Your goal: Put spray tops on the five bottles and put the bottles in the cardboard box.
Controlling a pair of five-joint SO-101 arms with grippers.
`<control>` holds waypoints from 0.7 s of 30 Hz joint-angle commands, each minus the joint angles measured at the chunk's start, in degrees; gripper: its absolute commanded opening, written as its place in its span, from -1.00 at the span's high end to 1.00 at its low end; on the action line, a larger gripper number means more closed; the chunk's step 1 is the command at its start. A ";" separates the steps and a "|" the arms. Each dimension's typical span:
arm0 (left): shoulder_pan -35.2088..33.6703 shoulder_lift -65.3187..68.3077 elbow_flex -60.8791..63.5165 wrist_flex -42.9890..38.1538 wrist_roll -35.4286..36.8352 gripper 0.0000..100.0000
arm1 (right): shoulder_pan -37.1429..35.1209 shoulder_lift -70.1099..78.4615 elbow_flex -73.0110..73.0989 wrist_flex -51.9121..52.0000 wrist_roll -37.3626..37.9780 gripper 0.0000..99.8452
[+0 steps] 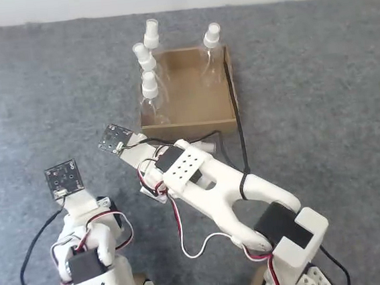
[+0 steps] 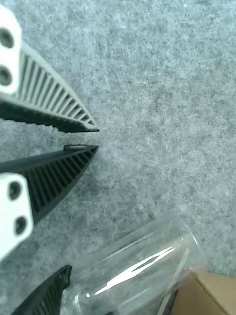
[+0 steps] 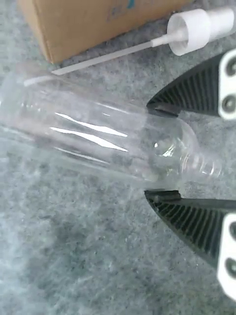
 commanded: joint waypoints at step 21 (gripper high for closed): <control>-0.26 -0.97 -0.57 0.26 -0.09 0.93 | -0.31 -18.51 -4.04 18.07 0.53 0.85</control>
